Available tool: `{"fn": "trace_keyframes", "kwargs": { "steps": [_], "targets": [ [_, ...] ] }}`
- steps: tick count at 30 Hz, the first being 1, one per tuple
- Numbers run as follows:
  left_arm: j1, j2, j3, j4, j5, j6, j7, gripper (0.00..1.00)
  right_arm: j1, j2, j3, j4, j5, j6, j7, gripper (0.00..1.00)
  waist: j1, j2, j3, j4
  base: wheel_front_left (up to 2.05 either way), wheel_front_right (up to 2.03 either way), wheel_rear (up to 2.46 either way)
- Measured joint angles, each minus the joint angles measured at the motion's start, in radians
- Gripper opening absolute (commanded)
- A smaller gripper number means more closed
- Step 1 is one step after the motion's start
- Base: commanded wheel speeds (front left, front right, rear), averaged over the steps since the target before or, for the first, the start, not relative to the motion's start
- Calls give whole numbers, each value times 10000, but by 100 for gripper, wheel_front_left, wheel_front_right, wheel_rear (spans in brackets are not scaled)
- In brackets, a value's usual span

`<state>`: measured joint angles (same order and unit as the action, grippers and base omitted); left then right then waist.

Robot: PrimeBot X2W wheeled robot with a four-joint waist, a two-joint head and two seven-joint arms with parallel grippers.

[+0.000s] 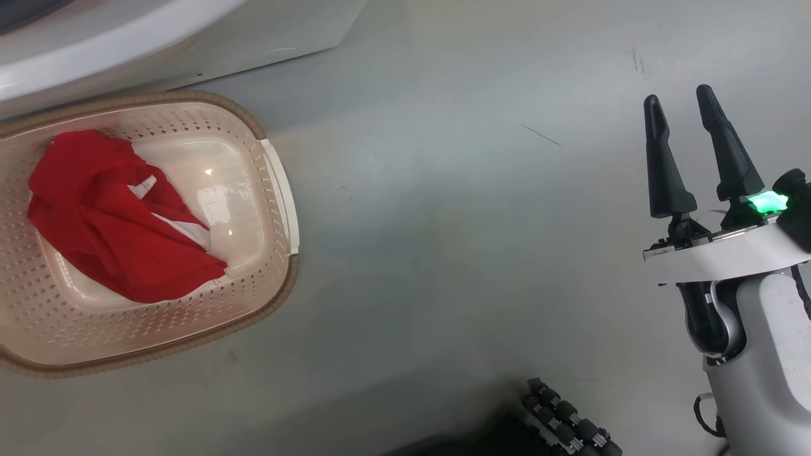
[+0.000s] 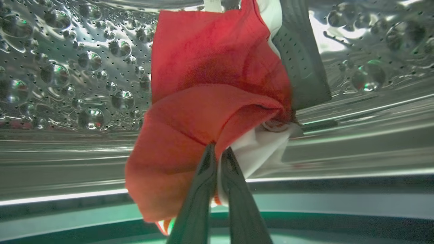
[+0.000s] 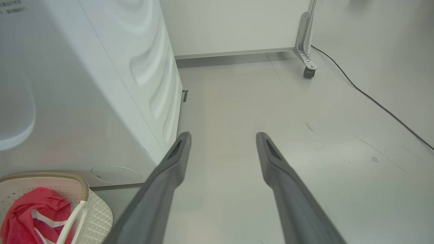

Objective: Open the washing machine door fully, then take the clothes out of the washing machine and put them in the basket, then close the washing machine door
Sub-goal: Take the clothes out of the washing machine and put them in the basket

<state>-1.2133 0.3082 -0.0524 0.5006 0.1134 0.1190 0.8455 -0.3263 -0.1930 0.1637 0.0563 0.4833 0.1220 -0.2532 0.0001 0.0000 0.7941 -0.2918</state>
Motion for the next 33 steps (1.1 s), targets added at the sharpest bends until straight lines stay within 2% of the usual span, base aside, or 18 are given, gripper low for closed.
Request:
{"fn": "trace_keyframes", "kwargs": {
  "steps": [14, 21, 22, 26, 33],
  "targets": [
    [645, -1108, 980, -610, -336, 0, -1599, 0, -21, -238, -261, -19, -31, 0, 0, 100, 0, 0, -239, 474, 0, 0, 0],
    [1269, -1797, 1469, -1032, -746, 0, -2963, 0, -18, -318, -339, -36, -127, 0, 0, 100, 0, 0, -475, 771, 0, 0, 0],
    [1543, -1979, 1582, -1154, -865, 0, -3402, 0, -8, -349, -360, -36, -184, 0, 0, 100, 0, 0, -566, 852, 0, 0, 0],
    [1938, -2347, 1553, -1289, -1057, 0, -4151, 0, 105, -483, -504, -42, -286, 0, 0, 100, -1, 0, -750, 1040, 0, 0, 0],
    [2807, -2564, 1593, -1588, -1248, 0, -5582, 0, 246, -541, -512, -65, -391, 0, 0, 100, 0, 0, -1171, 1346, 0, 0, 0]
  ]
}}
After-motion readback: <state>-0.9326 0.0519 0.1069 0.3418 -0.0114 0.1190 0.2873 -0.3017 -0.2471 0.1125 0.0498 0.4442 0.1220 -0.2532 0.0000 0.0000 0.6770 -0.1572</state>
